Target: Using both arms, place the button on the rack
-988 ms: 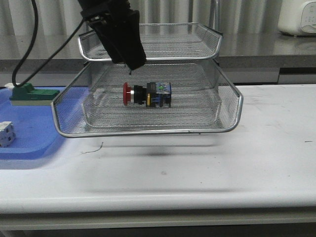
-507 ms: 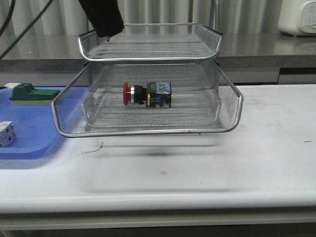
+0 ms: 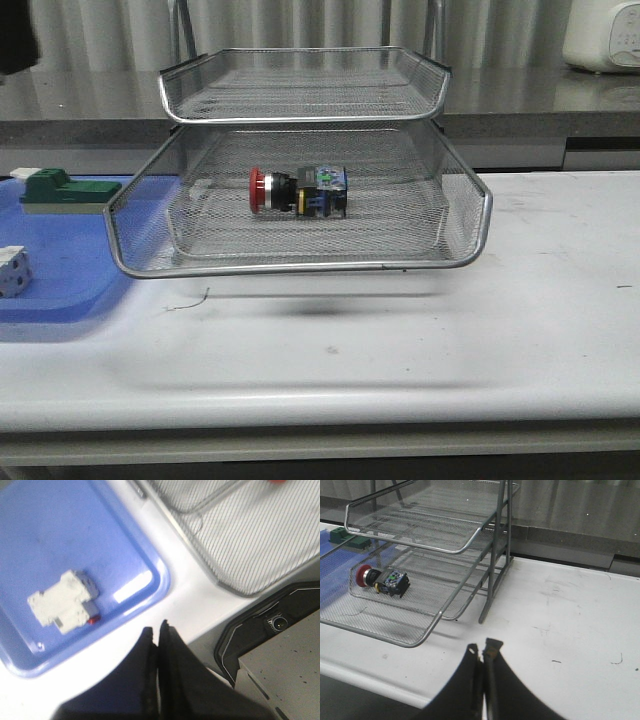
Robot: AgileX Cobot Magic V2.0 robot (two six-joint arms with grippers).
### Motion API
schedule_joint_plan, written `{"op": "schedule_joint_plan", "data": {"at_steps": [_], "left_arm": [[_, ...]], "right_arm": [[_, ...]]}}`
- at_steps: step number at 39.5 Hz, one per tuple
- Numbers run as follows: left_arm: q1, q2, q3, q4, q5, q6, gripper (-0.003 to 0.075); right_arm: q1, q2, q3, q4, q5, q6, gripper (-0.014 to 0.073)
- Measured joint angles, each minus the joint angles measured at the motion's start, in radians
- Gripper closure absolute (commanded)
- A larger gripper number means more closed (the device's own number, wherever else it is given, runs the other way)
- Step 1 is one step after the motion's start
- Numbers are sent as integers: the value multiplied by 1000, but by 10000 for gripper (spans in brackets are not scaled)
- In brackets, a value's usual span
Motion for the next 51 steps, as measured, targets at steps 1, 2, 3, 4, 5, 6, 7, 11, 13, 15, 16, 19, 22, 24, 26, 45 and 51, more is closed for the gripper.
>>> {"op": "schedule_joint_plan", "data": {"at_steps": [1, 2, 3, 4, 5, 6, 7, 11, 13, 15, 16, 19, 22, 24, 26, 45, 51], "left_arm": [[11, -29, 26, -2, -5, -7, 739], [26, -51, 60, -2, -13, -12, 739], [37, -81, 85, -2, -26, -19, 739], [51, -105, 119, -4, -38, -29, 739], [61, -139, 153, -6, -57, -36, 739], [74, -173, 178, -8, -74, -45, 739], [87, -199, 212, -10, -97, -52, 739], [121, -330, 333, -17, -192, -71, 739], [130, -408, 394, -29, -242, -73, 739], [134, -475, 454, -29, -293, -77, 739], [134, -503, 488, -37, -320, -77, 739], [134, -615, 580, -50, -397, -77, 739], [135, -719, 678, -57, -471, -78, 739], [135, -788, 734, -59, -511, -78, 739], [135, -861, 787, -59, -548, -78, 739], [136, -1402, 1053, -102, -717, -78, 739], [136, -1412, 1055, -104, -717, -78, 739]], "right_arm": [[0, 0, 0, 0, 0, 0, 655], [0, 0, 0, 0, 0, 0, 655], [0, 0, 0, 0, 0, 0, 655], [0, 0, 0, 0, 0, 0, 655], [0, 0, 0, 0, 0, 0, 655], [0, 0, 0, 0, 0, 0, 655], [0, 0, 0, 0, 0, 0, 655], [0, 0, 0, 0, 0, 0, 655], [0, 0, 0, 0, 0, 0, 655], [0, 0, 0, 0, 0, 0, 655], [0, 0, 0, 0, 0, 0, 655], [0, 0, 0, 0, 0, 0, 655], [0, 0, 0, 0, 0, 0, 655], [0, 0, 0, 0, 0, 0, 655], [0, 0, 0, 0, 0, 0, 655], [0, 0, 0, 0, 0, 0, 655], [0, 0, 0, 0, 0, 0, 655]]}}
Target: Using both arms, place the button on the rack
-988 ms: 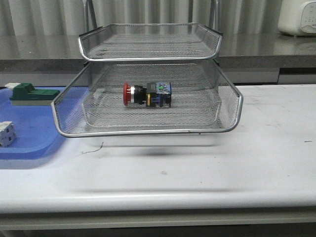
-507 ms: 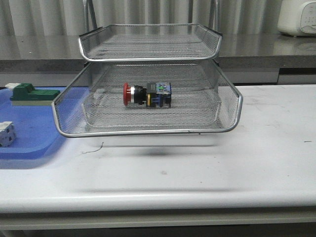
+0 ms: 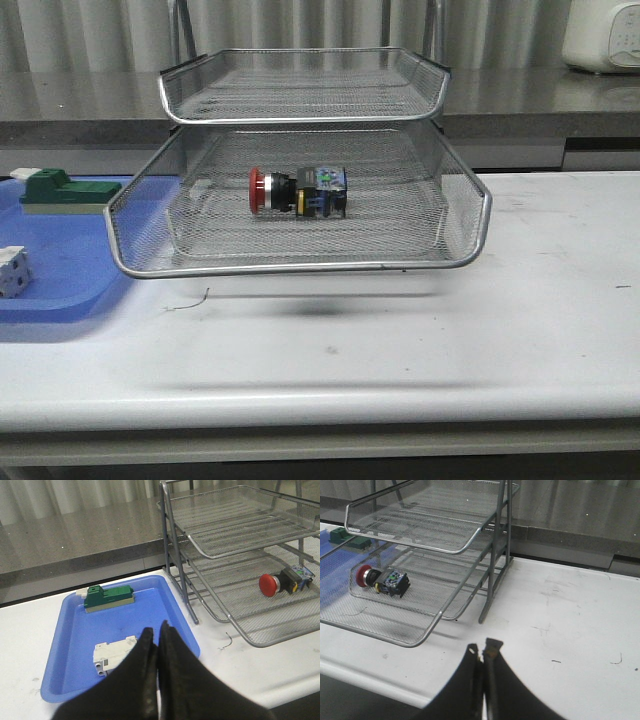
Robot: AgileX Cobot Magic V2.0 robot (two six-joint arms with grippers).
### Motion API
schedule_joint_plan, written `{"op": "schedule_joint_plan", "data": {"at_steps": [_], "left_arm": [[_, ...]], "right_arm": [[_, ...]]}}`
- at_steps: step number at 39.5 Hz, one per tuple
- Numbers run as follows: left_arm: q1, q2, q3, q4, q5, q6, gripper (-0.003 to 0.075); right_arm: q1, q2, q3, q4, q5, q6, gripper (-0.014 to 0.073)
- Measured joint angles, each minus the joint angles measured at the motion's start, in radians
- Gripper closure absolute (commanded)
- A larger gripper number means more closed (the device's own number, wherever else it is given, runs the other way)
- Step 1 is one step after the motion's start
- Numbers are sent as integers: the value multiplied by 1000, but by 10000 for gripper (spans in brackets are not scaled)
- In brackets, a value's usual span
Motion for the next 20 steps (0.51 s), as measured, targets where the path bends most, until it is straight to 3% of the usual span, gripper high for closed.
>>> {"op": "schedule_joint_plan", "data": {"at_steps": [20], "left_arm": [[0, 0, 0, 0, 0, 0, 739]], "right_arm": [[0, 0, 0, 0, -14, 0, 655]]}}
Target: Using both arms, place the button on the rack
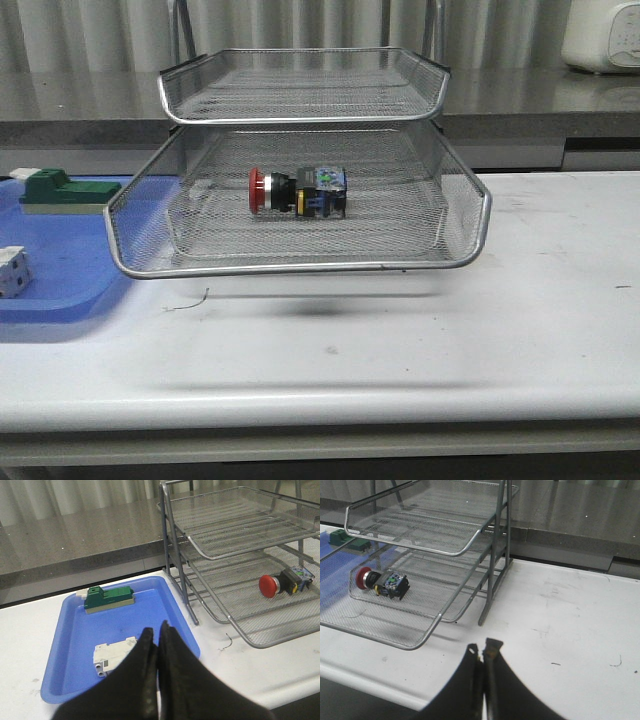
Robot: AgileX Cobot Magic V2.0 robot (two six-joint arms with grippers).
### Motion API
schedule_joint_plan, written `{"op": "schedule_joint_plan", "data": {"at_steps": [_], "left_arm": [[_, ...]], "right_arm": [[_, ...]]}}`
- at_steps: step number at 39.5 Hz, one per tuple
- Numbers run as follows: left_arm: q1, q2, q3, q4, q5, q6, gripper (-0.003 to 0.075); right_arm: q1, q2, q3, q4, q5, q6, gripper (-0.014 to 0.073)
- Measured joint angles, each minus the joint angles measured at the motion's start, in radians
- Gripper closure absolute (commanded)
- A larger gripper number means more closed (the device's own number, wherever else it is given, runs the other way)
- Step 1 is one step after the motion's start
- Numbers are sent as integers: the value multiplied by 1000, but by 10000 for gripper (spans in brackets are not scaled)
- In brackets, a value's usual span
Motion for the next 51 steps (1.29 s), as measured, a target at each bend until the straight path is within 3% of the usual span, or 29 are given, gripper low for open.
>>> {"op": "schedule_joint_plan", "data": {"at_steps": [12, 25, 31, 43, 51], "left_arm": [[0, 0, 0, 0, 0, 0, 739], [0, 0, 0, 0, 0, 0, 739], [0, 0, 0, 0, 0, 0, 739], [0, 0, 0, 0, 0, 0, 739], [0, 0, 0, 0, 0, 0, 739]], "right_arm": [[0, 31, 0, 0, -94, 0, 655], [10, 433, -158, 0, -111, 0, 655], [114, 618, -238, 0, -125, 0, 655], [466, 922, -320, 18, -181, 0, 655], [580, 1136, -365, 46, -238, 0, 655]]}}
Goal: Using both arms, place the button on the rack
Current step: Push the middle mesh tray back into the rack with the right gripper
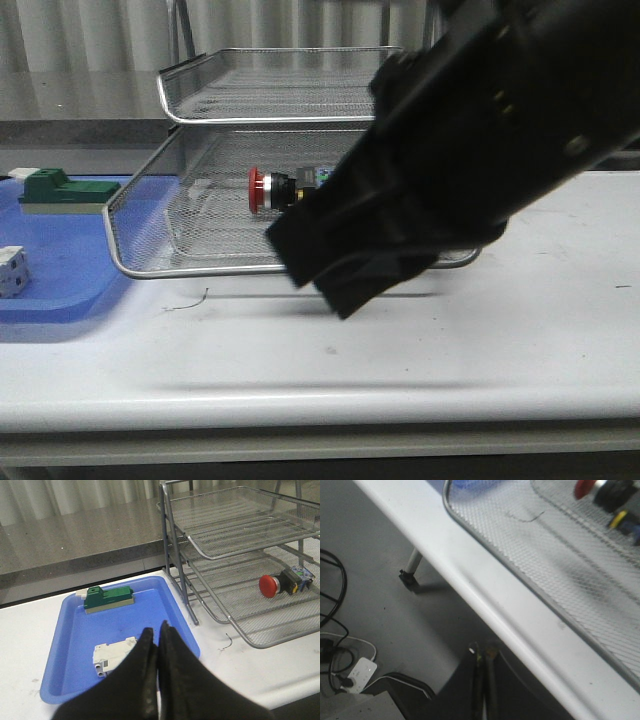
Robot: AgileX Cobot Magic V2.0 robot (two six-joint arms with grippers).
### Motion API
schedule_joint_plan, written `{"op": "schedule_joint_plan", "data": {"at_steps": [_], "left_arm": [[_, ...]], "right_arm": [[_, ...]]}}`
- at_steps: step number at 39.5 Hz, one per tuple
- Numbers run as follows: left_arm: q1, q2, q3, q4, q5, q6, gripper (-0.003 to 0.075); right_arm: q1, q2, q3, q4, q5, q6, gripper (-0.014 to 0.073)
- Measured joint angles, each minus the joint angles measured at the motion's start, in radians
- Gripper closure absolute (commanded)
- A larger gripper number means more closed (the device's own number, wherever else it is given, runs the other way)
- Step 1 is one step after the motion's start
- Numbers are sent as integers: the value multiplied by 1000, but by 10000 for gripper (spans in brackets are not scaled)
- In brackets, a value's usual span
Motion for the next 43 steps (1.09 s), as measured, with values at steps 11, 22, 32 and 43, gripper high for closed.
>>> {"op": "schedule_joint_plan", "data": {"at_steps": [11, 22, 32, 43], "left_arm": [[0, 0, 0, 0, 0, 0, 739], [0, 0, 0, 0, 0, 0, 739], [0, 0, 0, 0, 0, 0, 739], [0, 0, 0, 0, 0, 0, 739]], "right_arm": [[3, 231, -109, 6, -10, 0, 655], [-35, 327, -203, 6, -18, 0, 655], [-85, 378, -273, 7, 9, 0, 655], [-134, 440, -369, -17, 13, 0, 655]]}}
